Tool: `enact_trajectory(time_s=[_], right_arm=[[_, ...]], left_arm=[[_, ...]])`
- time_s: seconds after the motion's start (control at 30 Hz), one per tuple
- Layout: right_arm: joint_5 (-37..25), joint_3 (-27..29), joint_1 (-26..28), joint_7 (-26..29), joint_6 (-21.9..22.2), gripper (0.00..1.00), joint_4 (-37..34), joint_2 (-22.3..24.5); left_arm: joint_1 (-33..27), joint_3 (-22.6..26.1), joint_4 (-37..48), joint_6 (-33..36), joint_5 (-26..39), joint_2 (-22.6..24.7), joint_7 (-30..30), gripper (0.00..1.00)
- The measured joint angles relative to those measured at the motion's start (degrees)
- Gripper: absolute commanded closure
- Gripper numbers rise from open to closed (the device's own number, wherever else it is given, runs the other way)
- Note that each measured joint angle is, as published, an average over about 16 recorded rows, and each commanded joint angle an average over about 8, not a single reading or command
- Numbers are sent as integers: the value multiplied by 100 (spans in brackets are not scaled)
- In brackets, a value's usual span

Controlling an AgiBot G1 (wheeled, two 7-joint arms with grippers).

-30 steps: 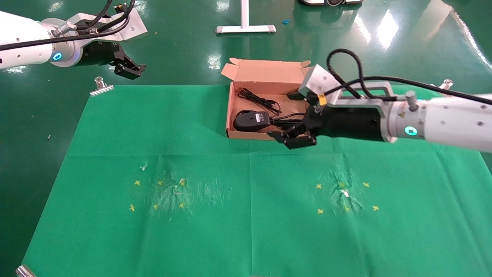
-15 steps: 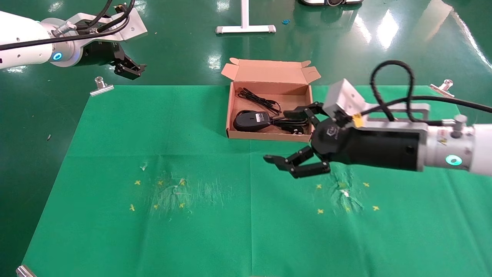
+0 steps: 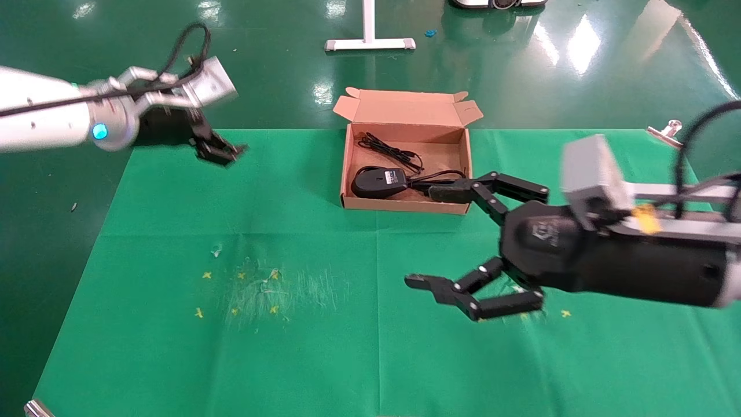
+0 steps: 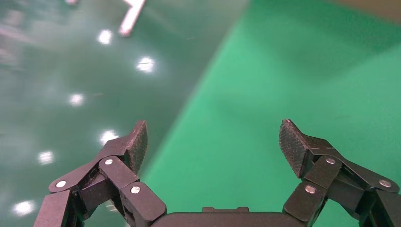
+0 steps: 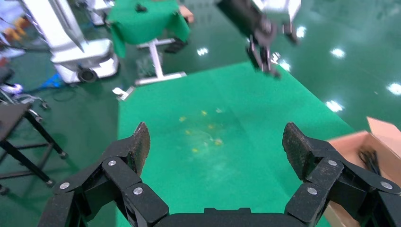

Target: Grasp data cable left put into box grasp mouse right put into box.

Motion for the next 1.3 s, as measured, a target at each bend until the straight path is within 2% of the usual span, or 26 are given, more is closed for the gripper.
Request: enact_trajectory(time_s=[0.27, 0.5, 1.3], right_arm=[[842, 224, -342, -201, -378, 0, 174, 350], [1259, 334, -510, -302, -565, 0, 259, 524], [1353, 346, -541, -329, -602, 0, 274, 563]], left_arm=[[680, -854, -374, 652, -927, -304, 402, 0], [1274, -1599, -700, 1222, -1736, -570, 753, 0], [3313, -4159, -1821, 3179, -4514, -1483, 1957, 0]])
